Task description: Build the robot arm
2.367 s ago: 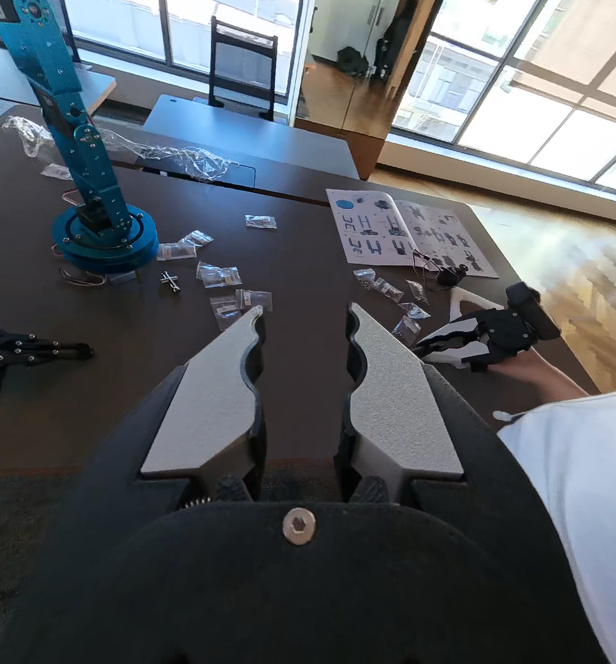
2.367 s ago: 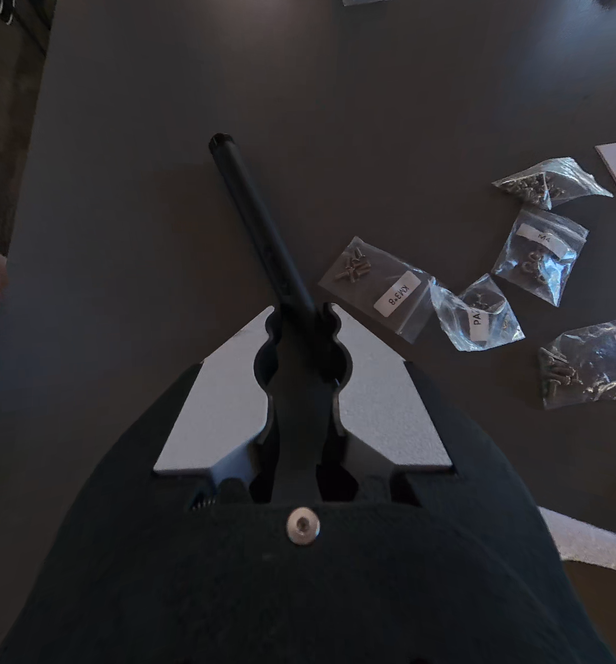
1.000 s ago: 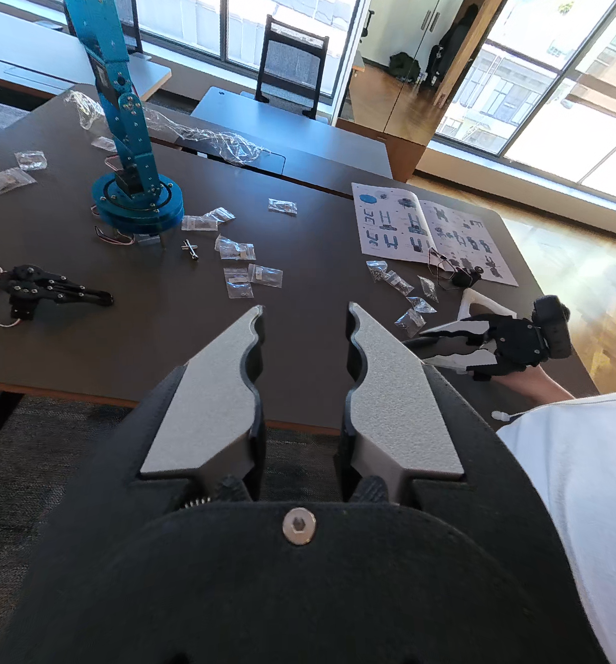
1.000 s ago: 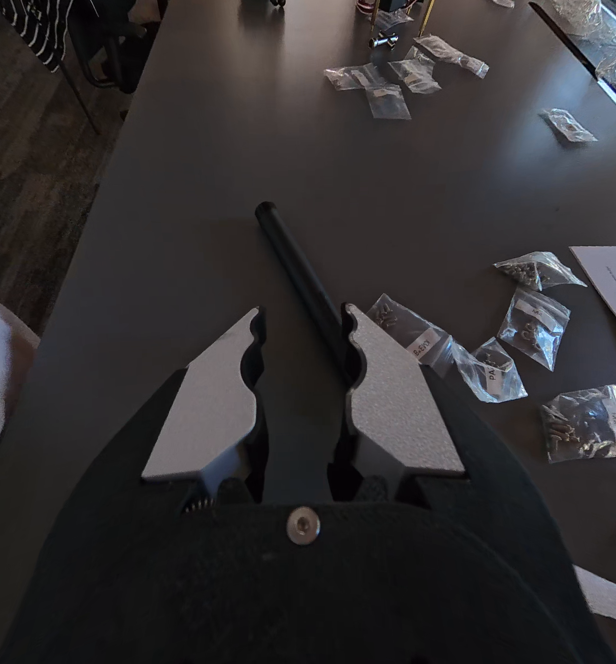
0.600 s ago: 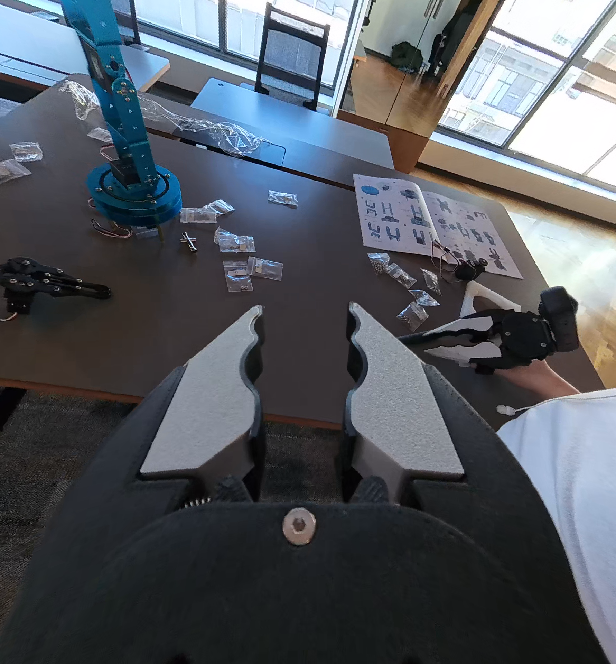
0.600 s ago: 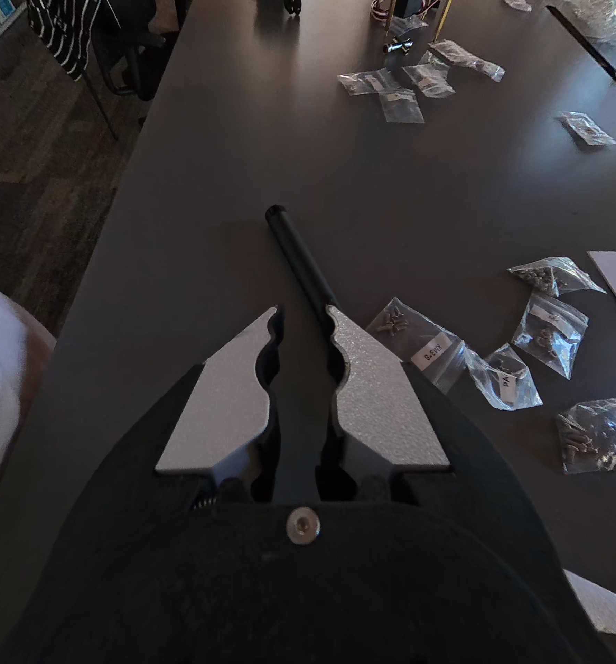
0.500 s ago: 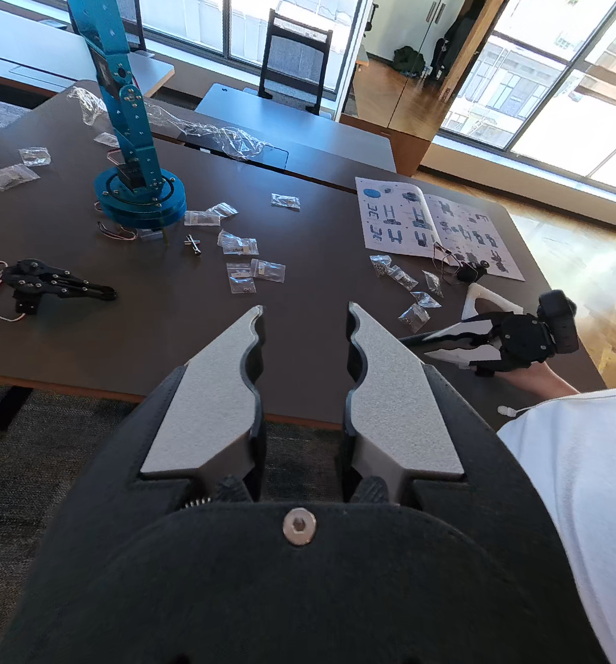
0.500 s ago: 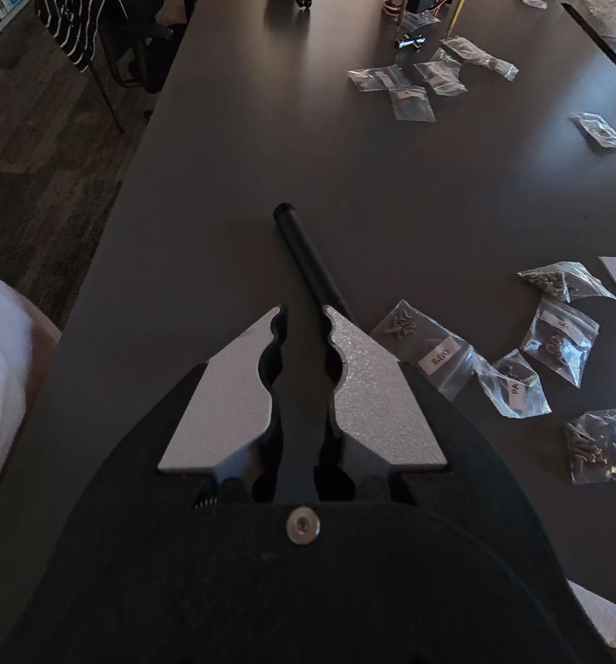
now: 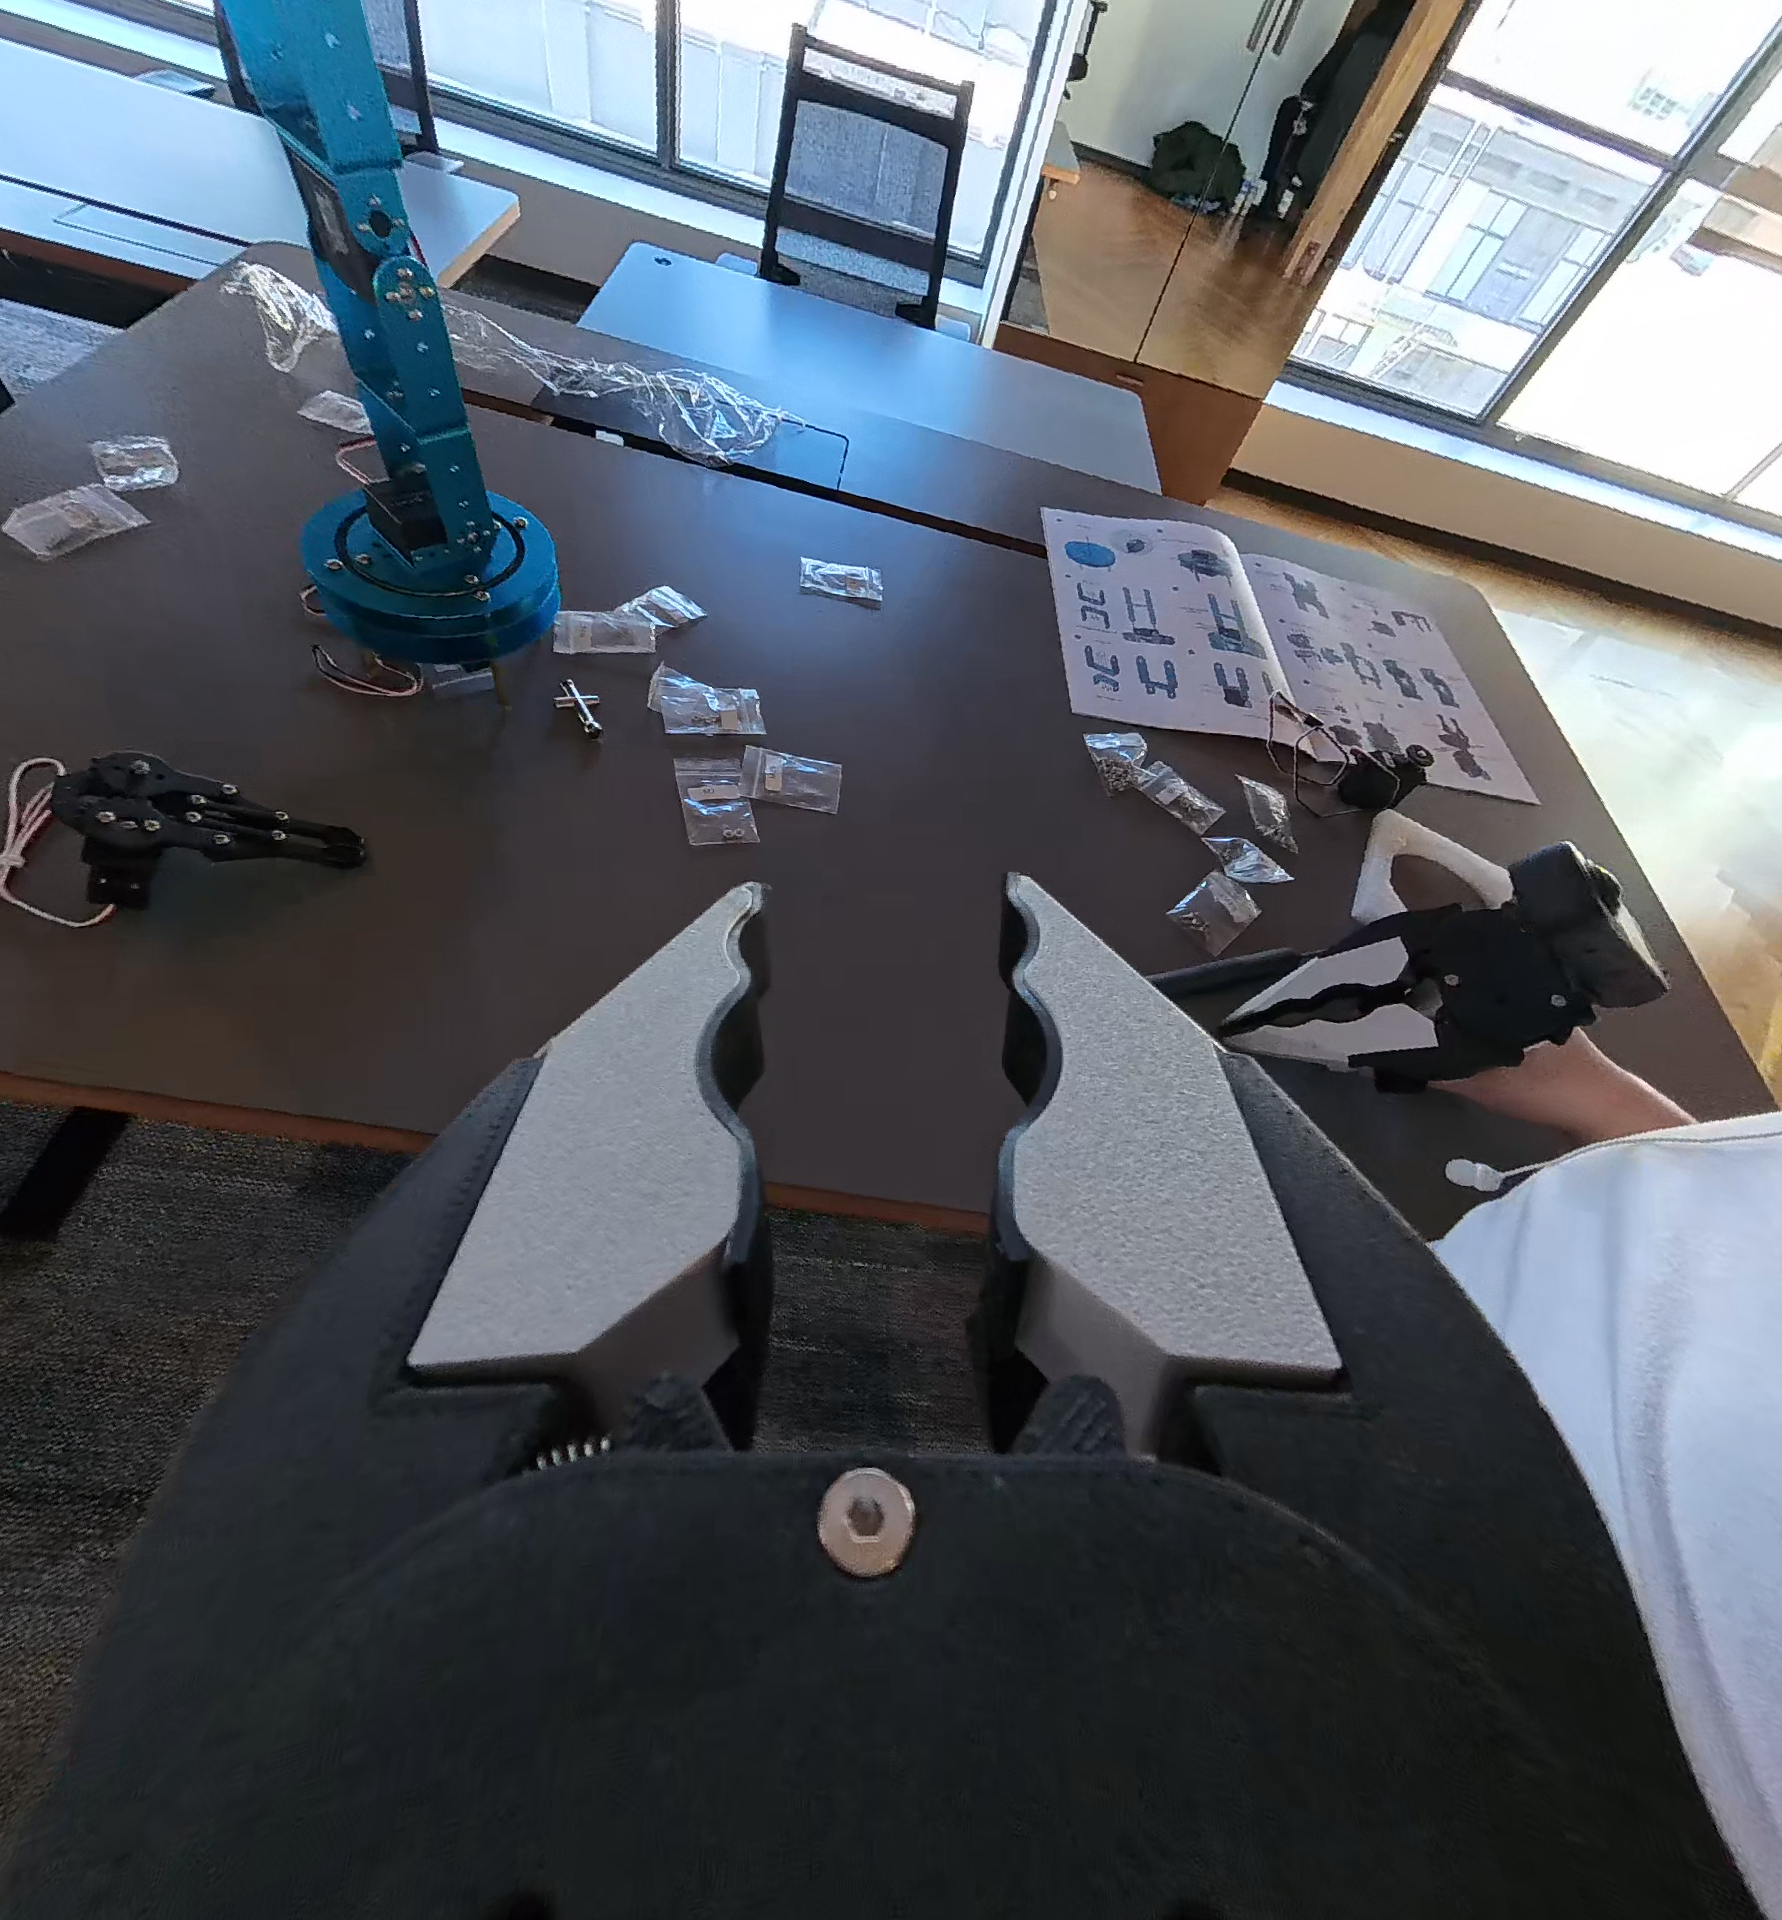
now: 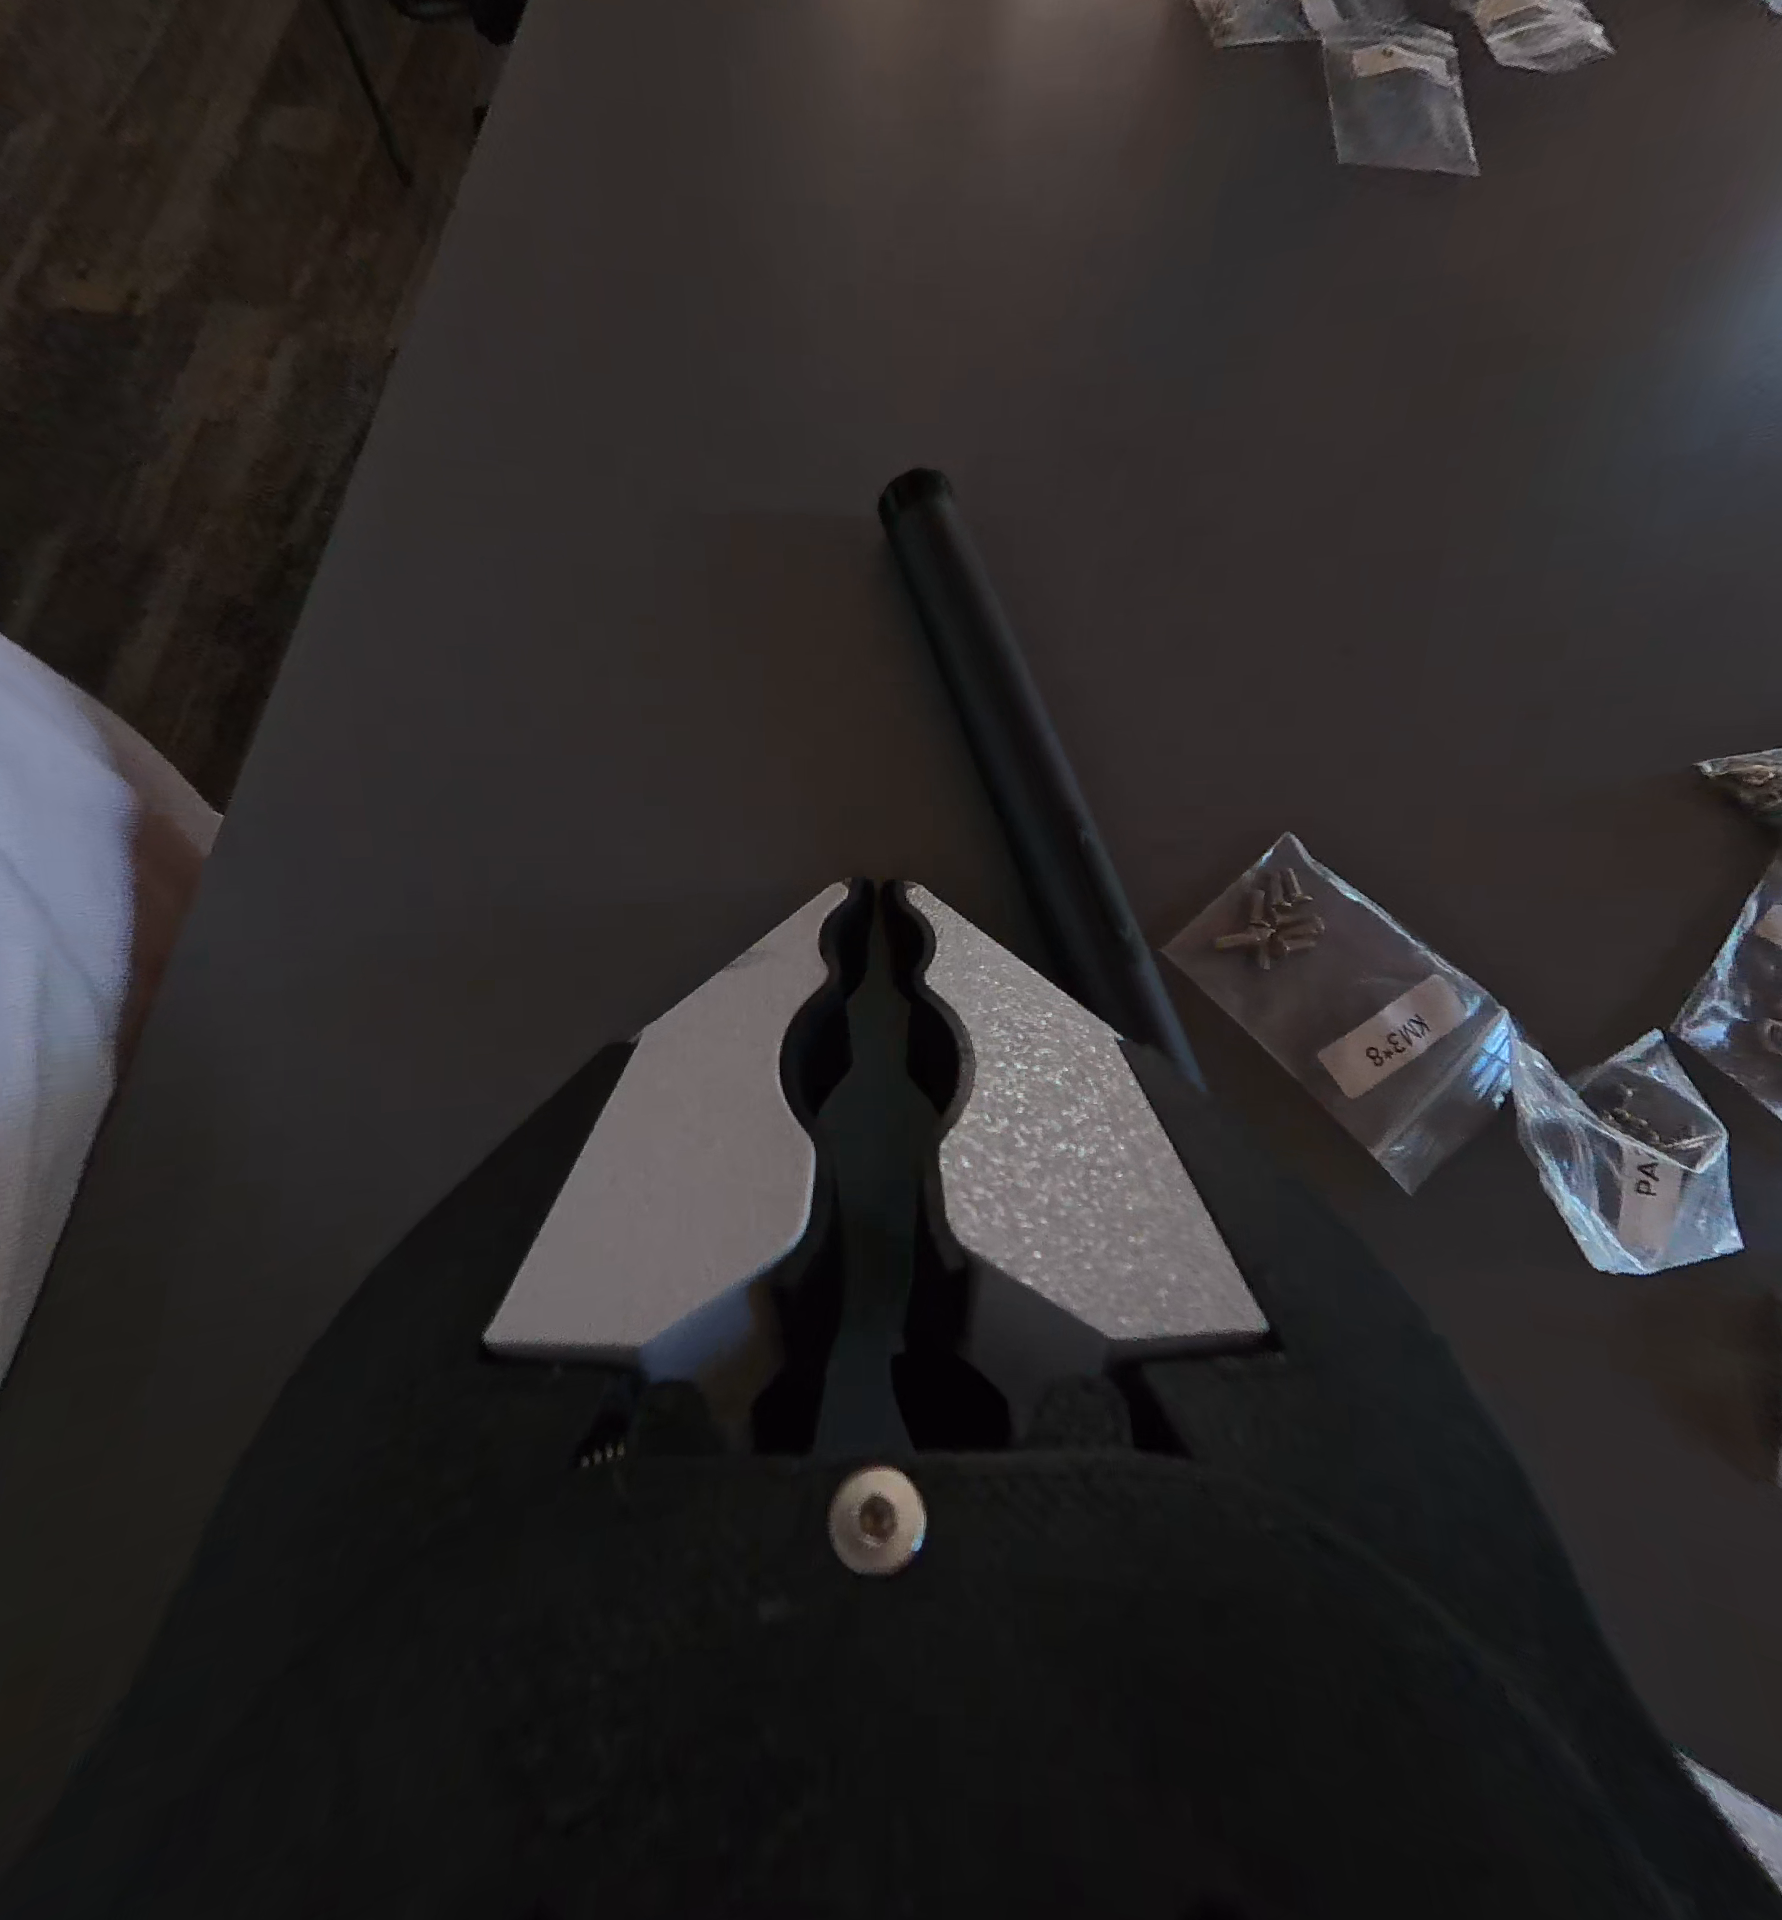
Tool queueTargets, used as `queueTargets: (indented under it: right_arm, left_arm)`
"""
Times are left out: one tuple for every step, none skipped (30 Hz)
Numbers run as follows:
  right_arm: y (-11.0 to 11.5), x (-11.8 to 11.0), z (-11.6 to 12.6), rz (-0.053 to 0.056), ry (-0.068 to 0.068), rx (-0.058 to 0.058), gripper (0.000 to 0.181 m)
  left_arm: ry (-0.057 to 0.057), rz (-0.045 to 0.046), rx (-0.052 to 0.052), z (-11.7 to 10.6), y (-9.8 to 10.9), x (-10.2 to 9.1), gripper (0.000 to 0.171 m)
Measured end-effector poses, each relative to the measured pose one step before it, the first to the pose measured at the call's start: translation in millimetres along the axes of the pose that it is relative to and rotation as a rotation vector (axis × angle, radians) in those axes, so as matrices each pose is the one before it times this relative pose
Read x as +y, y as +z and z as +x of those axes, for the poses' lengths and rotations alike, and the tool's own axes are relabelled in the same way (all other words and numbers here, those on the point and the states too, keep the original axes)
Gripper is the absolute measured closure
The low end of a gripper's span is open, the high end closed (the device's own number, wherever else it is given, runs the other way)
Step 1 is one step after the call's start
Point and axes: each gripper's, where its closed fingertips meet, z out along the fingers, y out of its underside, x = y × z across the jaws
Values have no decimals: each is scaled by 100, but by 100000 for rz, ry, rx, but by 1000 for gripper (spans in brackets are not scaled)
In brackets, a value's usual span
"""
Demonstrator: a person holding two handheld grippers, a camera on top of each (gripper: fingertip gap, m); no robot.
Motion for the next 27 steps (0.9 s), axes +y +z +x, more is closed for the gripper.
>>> queueTargets:
  right_arm:
    - [-4,10,7,40,511,-399,178]
    - [2,4,3,8,427,-339,178]
    - [7,-3,-2,9,306,-239,178]
    - [1,1,-3,0,142,-111,178]
    - [1,2,8,-11,79,-62,178]
    - [4,-3,-9,5,101,-78,178]
    - [2,0,0,4,123,-99,178]
    - [3,1,10,3,183,-154,178]
    - [-12,-1,-1,-3,154,-131,178]
    - [-17,12,-2,14,-29,127,178]
    - [-32,2,-25,59,-490,330,178]
    - [-47,-3,-68,178,-1087,360,178]
    - [-80,-102,-68,792,-1512,657,178]
    - [-129,-197,-53,1384,-1579,777,178]
    - [-116,-237,-92,1574,-1060,357,178]
    - [-87,-149,-140,871,-20,-333,179]
    - [-18,58,-114,-322,744,-690,179]
    - [8,184,-45,-974,699,-352,177]
    - [-20,176,48,-816,204,301,177]
    - [-68,87,62,-280,-237,484,177]
    - [-87,7,27,95,-156,330,177]
    - [-97,-74,-15,394,44,96,177]
    - [-89,-119,0,567,70,73,177]
    - [-69,-105,4,494,-17,141,177]
    - [-36,-67,-1,185,-100,88,177]
    - [-1,-9,2,-87,-225,116,177]
    - [11,30,0,-248,-367,250,177]
  left_arm:
    - [-242,366,-115,-65,-114,-17,129]
    - [-473,347,116,-54,-92,-1,129]
    - [-484,178,175,-34,-65,30,129]
    - [-290,-54,110,-20,-65,75,129]
    - [15,-155,-24,-16,-49,80,129]
    - [225,-131,-178,-12,-54,90,129]
    - [237,-41,-217,-9,-63,64,129]
    - [45,56,-61,10,-50,33,130]
    - [-184,104,121,28,-46,31,130]
    - [-231,11,97,8,-39,44,129]
    - [-43,-109,-105,-17,-37,83,129]
    - [34,-67,-375,-74,-11,85,130]
    - [-210,61,-207,-60,4,81,130]
    - [-549,232,201,-4,37,30,130]
    - [-646,319,504,60,56,4,130]
    - [-440,207,571,108,76,-12,130]
    - [-34,-6,456,136,96,2,130]
    - [354,-221,220,142,107,6,130]
    - [584,-355,71,142,95,24,130]
    - [612,-395,71,148,98,29,130]
    - [496,-398,101,141,90,36,130]
    - [337,-382,85,115,54,52,130]
    - [224,-309,48,84,37,41,129]
    - [137,-220,-9,34,8,43,129]
    - [27,-67,-50,-10,-21,28,130]
    - [-33,137,28,-25,-52,1,130]
    - [-24,222,105,-33,-74,-15,130]
